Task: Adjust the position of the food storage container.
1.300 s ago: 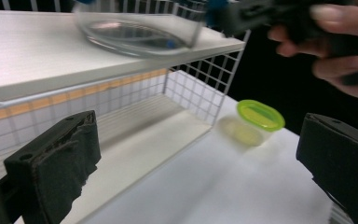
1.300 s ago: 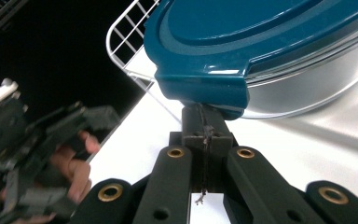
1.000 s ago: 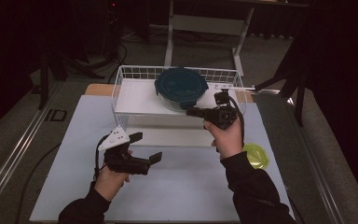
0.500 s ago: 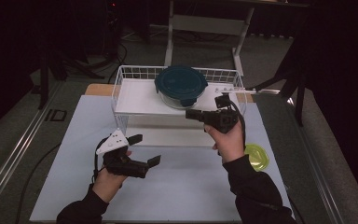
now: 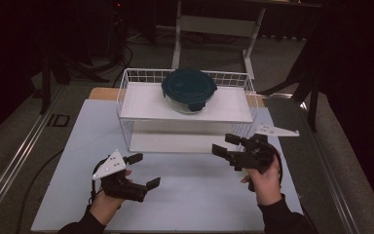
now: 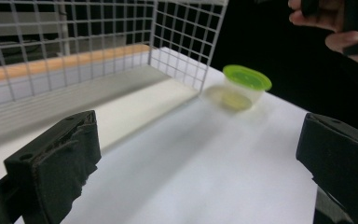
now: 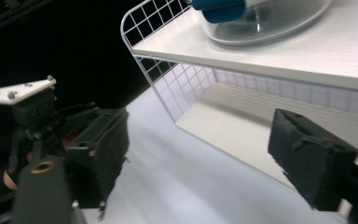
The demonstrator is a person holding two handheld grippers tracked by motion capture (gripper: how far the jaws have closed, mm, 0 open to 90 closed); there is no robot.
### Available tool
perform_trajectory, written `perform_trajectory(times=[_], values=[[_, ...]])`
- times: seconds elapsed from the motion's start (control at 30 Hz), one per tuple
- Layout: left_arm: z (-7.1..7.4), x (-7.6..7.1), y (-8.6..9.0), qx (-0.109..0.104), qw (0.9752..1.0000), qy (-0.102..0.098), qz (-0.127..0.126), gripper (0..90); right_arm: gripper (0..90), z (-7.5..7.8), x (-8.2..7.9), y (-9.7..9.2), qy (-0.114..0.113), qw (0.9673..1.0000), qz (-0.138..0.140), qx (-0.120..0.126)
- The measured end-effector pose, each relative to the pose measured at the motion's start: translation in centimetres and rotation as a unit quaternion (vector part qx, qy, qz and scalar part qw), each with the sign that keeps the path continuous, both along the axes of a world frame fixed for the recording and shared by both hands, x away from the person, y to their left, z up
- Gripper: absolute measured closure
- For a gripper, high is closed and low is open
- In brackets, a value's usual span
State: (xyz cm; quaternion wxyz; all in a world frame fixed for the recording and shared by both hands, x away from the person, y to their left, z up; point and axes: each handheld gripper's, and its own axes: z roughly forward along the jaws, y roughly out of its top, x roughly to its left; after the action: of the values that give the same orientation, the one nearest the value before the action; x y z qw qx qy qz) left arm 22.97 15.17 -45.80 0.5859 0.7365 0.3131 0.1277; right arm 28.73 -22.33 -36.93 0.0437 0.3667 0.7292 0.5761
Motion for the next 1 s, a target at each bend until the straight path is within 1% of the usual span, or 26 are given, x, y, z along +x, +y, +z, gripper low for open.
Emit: perform_trajectory(times=[0.03,0.13,0.2,0.23,0.3,0.33,0.4,0.43,0.47,0.5,0.53,0.57,0.6,0.67,0.7,0.73,0.77,0.8,0.83,0.87,0.9,0.93,0.97,1.0], values=[[-0.2,-0.2,-0.1,0.002,1.0000,-0.003,-0.003,0.0,15.9,-0.2,-0.3,-0.6,-0.010,0.9999,0.000,-0.002],[-0.6,-0.6,-0.1,0.006,0.9999,-0.007,-0.013,0.0,14.7,-0.9,-1.2,-2.5,-0.026,0.9997,-0.005,-0.004],[-0.8,-0.8,0.0,0.001,0.9998,-0.010,-0.018,0.0,14.1,-1.2,-1.6,-3.7,-0.023,0.9996,-0.012,-0.013],[-1.0,-0.9,0.1,0.002,0.9998,-0.012,-0.017,0.0,13.9,-1.4,-1.8,-4.3,-0.020,0.9996,-0.013,-0.017],[-1.3,-0.9,0.2,0.000,0.9997,-0.016,-0.017,0.0,13.9,-2.0,-2.1,-5.6,-0.021,0.9994,-0.020,-0.016],[-1.4,-0.9,0.3,-0.001,0.9997,-0.015,-0.018,0.0,14.6,-2.3,-2.1,-6.1,-0.016,0.9994,-0.025,-0.017],[-1.7,-0.9,0.5,-0.003,0.9998,-0.015,-0.013,0.0,15.7,-3.1,-2.2,-7.0,-0.016,0.9988,-0.033,-0.033],[-1.8,-0.8,0.7,-0.006,0.9998,-0.017,-0.011,0.0,16.8,-3.5,-2.2,-7.5,-0.011,0.9988,-0.033,-0.034],[-1.9,-0.8,0.8,-0.008,0.9997,-0.021,-0.006,0.0,20.6,-4.0,-2.3,-8.0,-0.009,0.9986,-0.040,-0.034],[-2.0,-0.8,0.9,-0.010,0.9996,-0.025,-0.003,0.0,23.6,-4.4,-2.3,-8.5,-0.008,0.9979,-0.048,-0.044],[-2.0,-0.8,1.0,-0.015,0.9996,-0.025,-0.002,0.0,24.6,-4.7,-2.4,-8.9,-0.006,0.9971,-0.054,-0.053],[-2.1,-0.8,1.1,-0.016,0.9995,-0.025,-0.003,0.0,30.7,-5.1,-2.4,-9.3,0.000,0.9961,-0.063,-0.061],[-2.1,-0.8,1.2,-0.017,0.9996,-0.025,-0.003,0.0,38.6,-5.4,-2.5,-9.7,0.003,0.9950,-0.071,-0.070],[-2.1,-0.8,1.2,-0.015,0.9995,-0.027,-0.006,0.0,47.2,-5.9,-2.5,-10.6,0.005,0.9931,-0.087,-0.078],[-2.1,-0.8,1.2,-0.015,0.9994,-0.029,-0.006,0.0,56.5,-6.2,-2.4,-11.0,0.005,0.9919,-0.094,-0.085],[-2.1,-0.8,1.2,-0.015,0.9994,-0.030,-0.006,0.0,60.5,-6.4,-2.5,-11.4,0.002,0.9904,-0.100,-0.095],[-2.2,-0.8,1.1,-0.016,0.9994,-0.030,-0.006,0.0,62.8,-6.6,-2.4,-11.8,0.003,0.9896,-0.106,-0.097],[-2.2,-0.8,1.1,-0.017,0.9994,-0.030,-0.007,0.0,67.3,-6.9,-2.4,-12.2,0.006,0.9887,-0.112,-0.099],[-2.2,-0.8,1.1,-0.018,0.9994,-0.029,-0.008,0.0,70.7,-7.1,-2.4,-12.5,0.003,0.9871,-0.120,-0.106],[-2.3,-0.7,1.1,-0.017,0.9994,-0.029,-0.007,0.0,73.6,-7.3,-2.4,-12.9,0.002,0.9863,-0.124,-0.109],[-2.3,-0.7,1.1,-0.014,0.9994,-0.029,-0.007,0.0,78.2,-7.5,-2.3,-13.2,0.006,0.9856,-0.128,-0.110],[-2.4,-0.8,1.1,-0.016,0.9994,-0.029,-0.008,0.0,82.4,-7.7,-2.3,-13.5,0.007,0.9844,-0.133,-0.116],[-2.4,-0.8,1.0,-0.018,0.9994,-0.027,-0.009,0.0,85.1,-8.0,-2.3,-13.8,0.009,0.9835,-0.137,-0.118],[-2.4,-0.8,1.0,-0.015,0.9994,-0.029,-0.010,0.0,87.2,-8.3,-2.2,-14.2,0.013,0.9831,-0.140,-0.118]])
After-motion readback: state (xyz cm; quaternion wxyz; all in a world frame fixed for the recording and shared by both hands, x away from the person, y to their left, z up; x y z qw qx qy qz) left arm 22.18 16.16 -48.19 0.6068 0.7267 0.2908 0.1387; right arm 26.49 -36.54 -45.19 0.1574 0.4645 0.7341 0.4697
